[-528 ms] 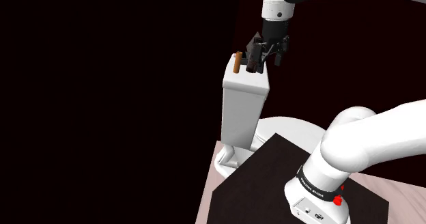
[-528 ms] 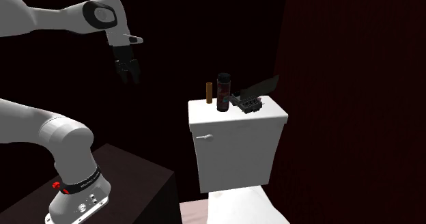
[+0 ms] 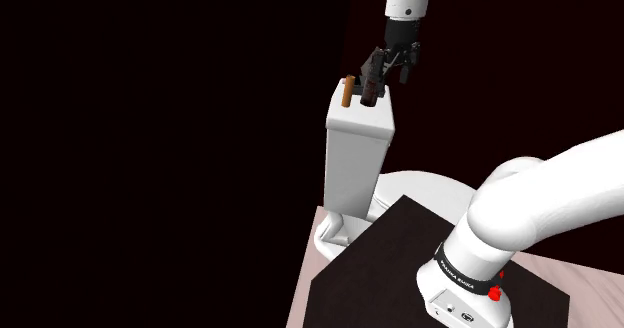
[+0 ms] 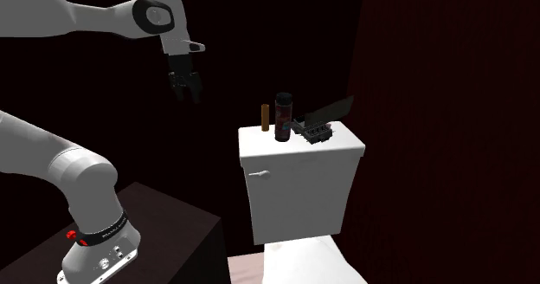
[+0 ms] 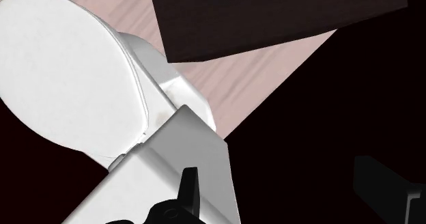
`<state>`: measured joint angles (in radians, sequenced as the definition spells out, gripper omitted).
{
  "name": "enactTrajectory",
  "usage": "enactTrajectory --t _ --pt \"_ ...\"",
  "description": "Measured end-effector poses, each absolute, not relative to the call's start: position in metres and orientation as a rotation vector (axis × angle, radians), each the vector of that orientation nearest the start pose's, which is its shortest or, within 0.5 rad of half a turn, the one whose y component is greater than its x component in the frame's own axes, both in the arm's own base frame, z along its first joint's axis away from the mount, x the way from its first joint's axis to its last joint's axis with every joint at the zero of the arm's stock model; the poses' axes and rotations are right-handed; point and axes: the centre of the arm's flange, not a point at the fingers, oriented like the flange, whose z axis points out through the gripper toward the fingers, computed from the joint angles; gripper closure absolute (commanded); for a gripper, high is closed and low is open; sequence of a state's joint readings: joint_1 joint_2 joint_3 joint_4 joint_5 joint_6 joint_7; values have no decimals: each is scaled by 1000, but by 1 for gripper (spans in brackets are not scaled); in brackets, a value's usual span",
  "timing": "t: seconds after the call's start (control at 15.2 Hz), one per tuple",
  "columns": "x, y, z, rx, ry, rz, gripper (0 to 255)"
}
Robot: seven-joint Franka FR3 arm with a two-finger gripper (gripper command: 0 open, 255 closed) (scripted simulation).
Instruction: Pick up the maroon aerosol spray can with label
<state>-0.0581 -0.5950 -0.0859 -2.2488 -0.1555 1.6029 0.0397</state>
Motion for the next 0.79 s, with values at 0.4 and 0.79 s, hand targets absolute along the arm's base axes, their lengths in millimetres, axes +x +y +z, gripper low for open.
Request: enactTrajectory --t 0.4,0.79 --pt "403 -143 587 -3198 259 62 0" --pt "442 -215 593 -3160 260 34 0"
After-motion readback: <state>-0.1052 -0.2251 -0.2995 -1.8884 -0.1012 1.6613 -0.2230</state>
